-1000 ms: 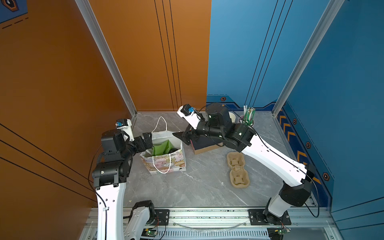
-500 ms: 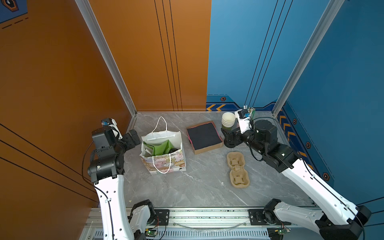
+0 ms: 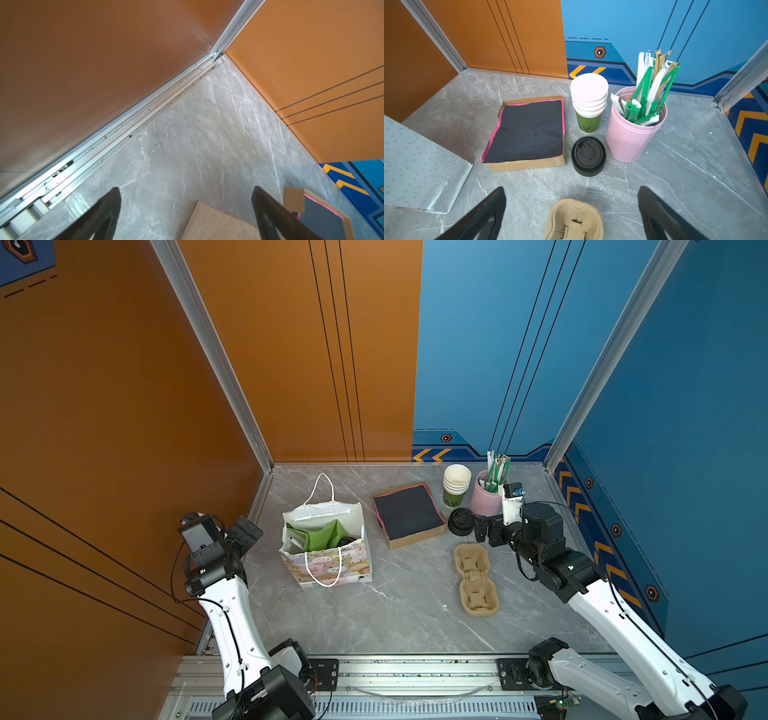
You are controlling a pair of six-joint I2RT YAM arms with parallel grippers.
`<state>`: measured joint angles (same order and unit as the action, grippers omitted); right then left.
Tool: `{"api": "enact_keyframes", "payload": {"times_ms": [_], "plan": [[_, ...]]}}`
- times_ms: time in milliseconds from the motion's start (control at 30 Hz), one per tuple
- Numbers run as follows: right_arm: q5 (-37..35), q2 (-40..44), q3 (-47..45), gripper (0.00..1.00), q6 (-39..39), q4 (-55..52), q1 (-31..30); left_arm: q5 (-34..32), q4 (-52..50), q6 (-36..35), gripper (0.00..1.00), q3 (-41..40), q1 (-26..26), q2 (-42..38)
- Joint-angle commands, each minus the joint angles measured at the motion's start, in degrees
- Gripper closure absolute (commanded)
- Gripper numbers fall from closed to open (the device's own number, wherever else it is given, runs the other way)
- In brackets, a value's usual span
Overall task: Pack a coffee takeout order
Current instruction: Reset both arms
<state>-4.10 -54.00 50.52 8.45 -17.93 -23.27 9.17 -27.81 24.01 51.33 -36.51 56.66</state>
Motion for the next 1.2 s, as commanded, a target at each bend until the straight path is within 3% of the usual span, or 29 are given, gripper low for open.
{"api": "enact_keyframes", "payload": {"times_ms": [0, 233, 500, 900, 1167], "plan": [[-1.29, 1.34, -2.93, 0.00, 1.79, 1.32, 1.99, -1.96, 9.64, 4.27, 0.02, -4.31, -0.46, 0.69], [-1.96, 1.46, -8.13, 0.00, 2.77, 3.68, 6.72, -7.74, 19.51, 7.74, 0.02, -10.70, 1.55, 5.42], [-3.00, -2.00, -14.06, 0.00, 3.60, 9.35, 12.14, -21.75, 34.73, 3.80, 0.02, -18.82, 14.84, 8.39], [-4.59, -7.61, -19.89, 0.00, 1.27, 18.33, 15.79, -30.23, 49.78, -3.31, 0.02, -25.99, 26.57, 11.71], [-5.21, -10.29, -21.21, 0.00, -0.88, 21.95, 16.06, -31.60, 60.24, -7.58, 0.02, -30.38, 30.48, 13.51]]}}
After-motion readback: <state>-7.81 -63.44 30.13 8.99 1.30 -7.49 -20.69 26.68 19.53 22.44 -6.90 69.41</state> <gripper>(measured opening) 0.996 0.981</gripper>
